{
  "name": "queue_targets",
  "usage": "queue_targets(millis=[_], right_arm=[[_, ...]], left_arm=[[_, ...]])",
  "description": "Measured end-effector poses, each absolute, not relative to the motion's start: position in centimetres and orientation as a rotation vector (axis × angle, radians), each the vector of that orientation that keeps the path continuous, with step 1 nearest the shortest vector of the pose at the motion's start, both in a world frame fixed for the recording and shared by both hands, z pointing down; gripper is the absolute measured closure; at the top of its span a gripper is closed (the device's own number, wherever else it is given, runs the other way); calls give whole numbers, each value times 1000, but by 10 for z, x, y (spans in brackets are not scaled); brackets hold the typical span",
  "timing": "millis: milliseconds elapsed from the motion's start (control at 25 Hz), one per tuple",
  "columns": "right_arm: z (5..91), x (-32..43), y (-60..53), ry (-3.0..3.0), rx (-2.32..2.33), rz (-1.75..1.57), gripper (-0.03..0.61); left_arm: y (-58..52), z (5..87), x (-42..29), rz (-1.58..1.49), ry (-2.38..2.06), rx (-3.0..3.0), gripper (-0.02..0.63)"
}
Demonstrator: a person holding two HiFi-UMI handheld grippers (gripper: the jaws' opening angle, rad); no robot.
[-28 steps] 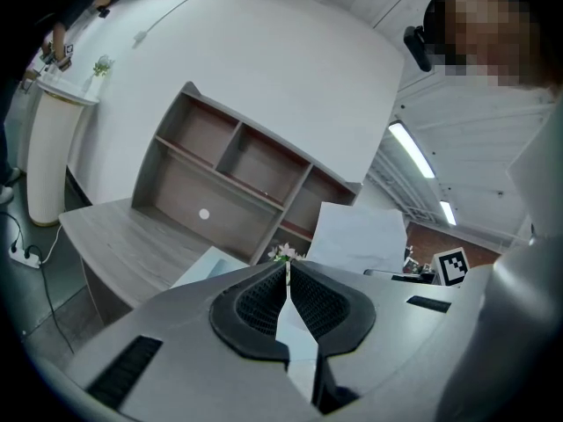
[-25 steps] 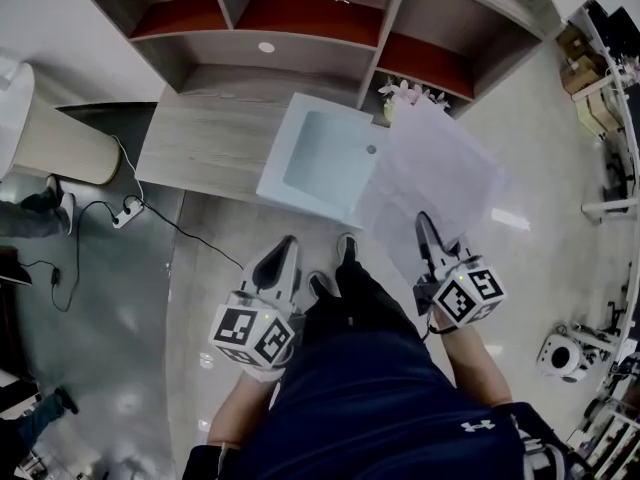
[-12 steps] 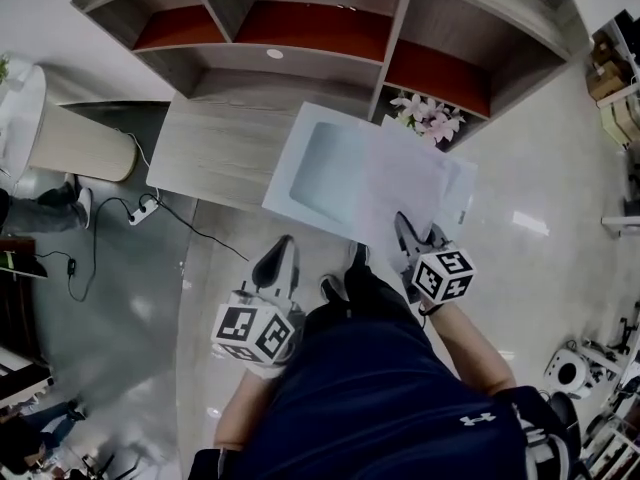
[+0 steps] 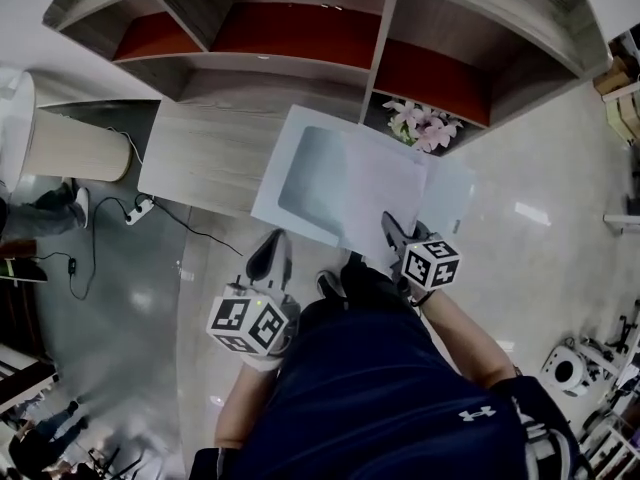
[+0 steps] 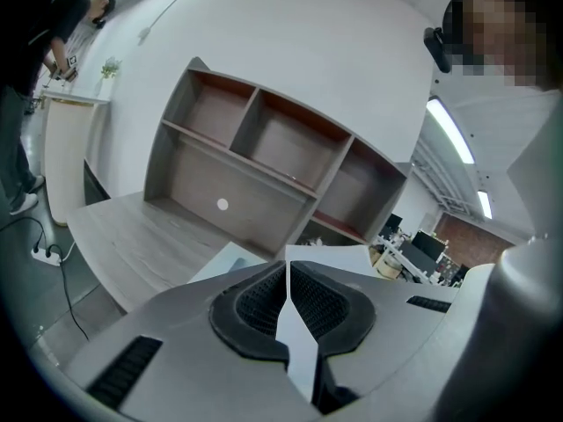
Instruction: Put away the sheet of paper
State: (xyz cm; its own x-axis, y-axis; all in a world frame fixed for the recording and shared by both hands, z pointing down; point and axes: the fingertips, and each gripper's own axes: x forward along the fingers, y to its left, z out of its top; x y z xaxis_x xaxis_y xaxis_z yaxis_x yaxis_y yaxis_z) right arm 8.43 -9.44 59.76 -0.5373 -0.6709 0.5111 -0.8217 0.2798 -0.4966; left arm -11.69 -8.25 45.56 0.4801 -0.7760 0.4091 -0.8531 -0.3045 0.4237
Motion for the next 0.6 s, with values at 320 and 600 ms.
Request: queue_targets(millis=[320,600], right_arm=[[672,109,-95,-2140,1376,1552,565],[707,126,-97,-2004,1380,1677,565]], left_arm=[[-105,461,-97,194,-1324,2118,588],[-116,460,-84,204,-1342,2113,588]])
